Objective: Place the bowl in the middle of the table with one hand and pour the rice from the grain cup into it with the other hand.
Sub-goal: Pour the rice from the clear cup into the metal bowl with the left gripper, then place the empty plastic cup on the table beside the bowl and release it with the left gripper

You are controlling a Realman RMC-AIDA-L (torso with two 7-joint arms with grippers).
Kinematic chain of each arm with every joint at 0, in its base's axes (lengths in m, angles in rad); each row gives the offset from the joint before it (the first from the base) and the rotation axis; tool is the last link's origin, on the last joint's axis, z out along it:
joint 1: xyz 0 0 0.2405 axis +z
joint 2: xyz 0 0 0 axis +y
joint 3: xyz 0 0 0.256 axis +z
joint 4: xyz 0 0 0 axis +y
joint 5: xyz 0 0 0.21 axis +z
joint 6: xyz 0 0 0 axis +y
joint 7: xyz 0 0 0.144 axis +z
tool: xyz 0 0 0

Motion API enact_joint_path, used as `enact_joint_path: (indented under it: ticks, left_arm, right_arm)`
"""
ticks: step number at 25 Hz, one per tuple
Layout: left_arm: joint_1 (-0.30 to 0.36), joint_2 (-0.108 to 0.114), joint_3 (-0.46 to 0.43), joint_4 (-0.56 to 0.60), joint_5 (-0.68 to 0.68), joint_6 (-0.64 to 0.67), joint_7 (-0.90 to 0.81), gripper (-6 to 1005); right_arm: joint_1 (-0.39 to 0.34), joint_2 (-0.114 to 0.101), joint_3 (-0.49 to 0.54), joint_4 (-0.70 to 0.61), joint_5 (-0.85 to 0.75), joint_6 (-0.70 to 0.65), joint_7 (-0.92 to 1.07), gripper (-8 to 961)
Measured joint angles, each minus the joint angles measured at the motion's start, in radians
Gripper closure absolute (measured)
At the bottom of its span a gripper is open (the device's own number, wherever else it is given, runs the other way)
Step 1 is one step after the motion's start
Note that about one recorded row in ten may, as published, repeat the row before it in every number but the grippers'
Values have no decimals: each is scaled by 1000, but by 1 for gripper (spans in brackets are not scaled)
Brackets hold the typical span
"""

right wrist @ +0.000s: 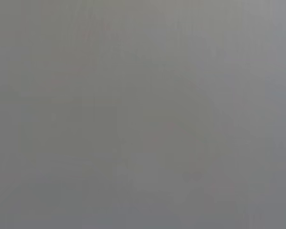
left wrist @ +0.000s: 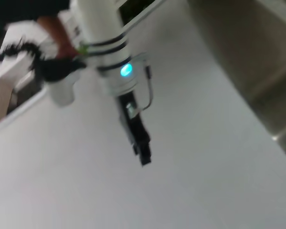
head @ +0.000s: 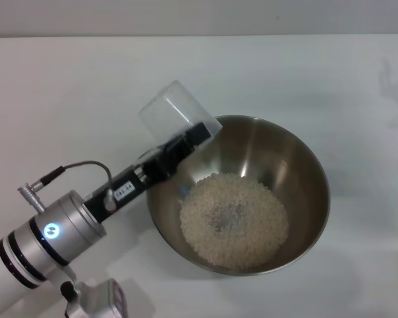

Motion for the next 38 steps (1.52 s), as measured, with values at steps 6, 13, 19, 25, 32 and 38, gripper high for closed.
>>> enact_joint_path:
  ticks: [6,13,19,25,32,38]
  left_arm:
    - [43,-4,-120,-42,-2,12,-466,974]
    - [91,-6,-298,-73,-12,-45,-1107,975]
    - [121,-7,-354,-114,-157,-264,-1542,974]
    - [117,-6,-354,-101,-221,-348,-1696,974]
    - [114,-7,-353,-104,-224,-427,-1728,973]
    - [113,-8,-355,-105,-224,-461,-1729,973]
  right_arm:
    - [38,-1,0,-6,2,91,8,561]
    - [76,0,-1,-12,-4,183,93,561]
    - [54,3,-7,-22,-6,183,123,561]
    - [31,4,-9,-24,-10,178,150,562]
    - [0,3,-11,-25,-11,145,151,562]
    - [-10,2,-11,-25,-11,129,152,561]
